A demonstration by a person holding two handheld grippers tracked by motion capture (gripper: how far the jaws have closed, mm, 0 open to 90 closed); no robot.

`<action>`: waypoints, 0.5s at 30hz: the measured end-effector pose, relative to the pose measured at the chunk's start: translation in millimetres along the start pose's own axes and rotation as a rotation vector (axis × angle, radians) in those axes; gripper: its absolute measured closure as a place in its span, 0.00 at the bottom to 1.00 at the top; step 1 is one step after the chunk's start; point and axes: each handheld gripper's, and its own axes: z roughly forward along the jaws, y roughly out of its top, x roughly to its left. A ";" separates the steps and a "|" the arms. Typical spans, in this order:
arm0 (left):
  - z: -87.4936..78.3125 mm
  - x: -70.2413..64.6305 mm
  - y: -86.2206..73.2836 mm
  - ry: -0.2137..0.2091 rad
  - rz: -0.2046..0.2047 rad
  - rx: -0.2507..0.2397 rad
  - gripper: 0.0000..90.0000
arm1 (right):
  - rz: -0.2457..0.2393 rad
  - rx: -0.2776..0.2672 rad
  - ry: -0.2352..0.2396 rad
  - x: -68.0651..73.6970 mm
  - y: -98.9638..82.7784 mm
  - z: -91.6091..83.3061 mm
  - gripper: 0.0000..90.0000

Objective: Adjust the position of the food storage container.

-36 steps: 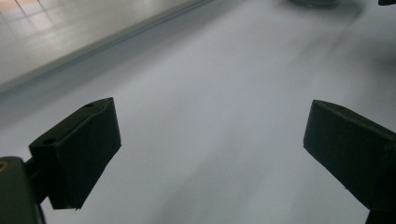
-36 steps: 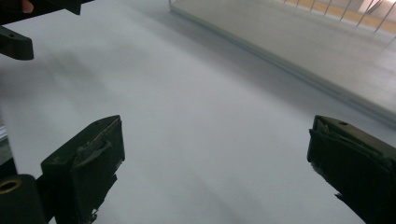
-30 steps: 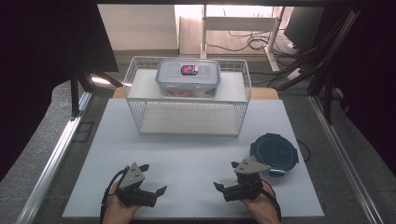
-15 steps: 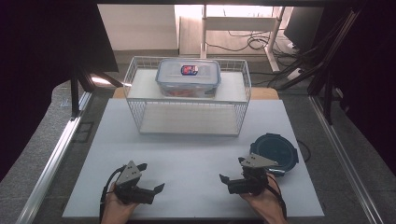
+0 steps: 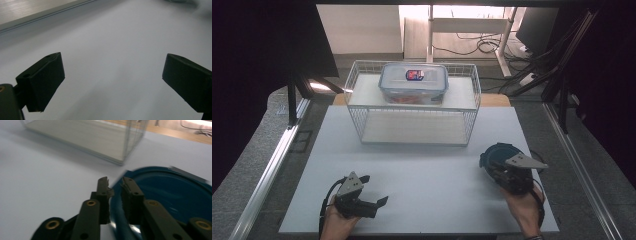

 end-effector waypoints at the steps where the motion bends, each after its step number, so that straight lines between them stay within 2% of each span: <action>1: 0.3 0.1 0.0 0.000 0.000 0.002 0.04 | 0.013 0.001 -0.013 -5.8 -0.7 -1.8 0.90; 2: 0.7 0.1 -0.1 -0.001 -0.001 0.003 0.04 | 0.026 0.002 -0.032 -13.4 -1.8 -4.0 0.93; 3: 0.7 0.1 -0.1 -0.001 -0.001 0.003 0.04 | 0.026 0.002 -0.032 -13.4 -1.8 -4.0 0.93; 4: 1.1 0.2 -0.2 -0.005 -0.004 0.003 0.04 | 0.062 0.002 -0.057 -28.8 -4.2 -8.4 0.97; 5: 1.3 0.4 -0.2 -0.006 -0.006 0.003 0.04 | 0.083 0.004 -0.080 -38.2 -5.8 -10.7 0.99; 8: 1.6 1.4 -0.3 -0.009 -0.009 0.003 0.04 | 0.136 0.007 -0.122 -59.6 -9.8 -13.6 0.99; 12: 1.5 2.0 -0.3 -0.010 -0.015 0.000 0.04 | 0.167 0.006 -0.181 -79.3 -15.1 -16.3 0.99; 15: 1.7 2.2 -0.4 -0.010 -0.017 0.001 0.04 | 0.173 0.001 -0.215 -88.3 -17.0 -16.1 0.99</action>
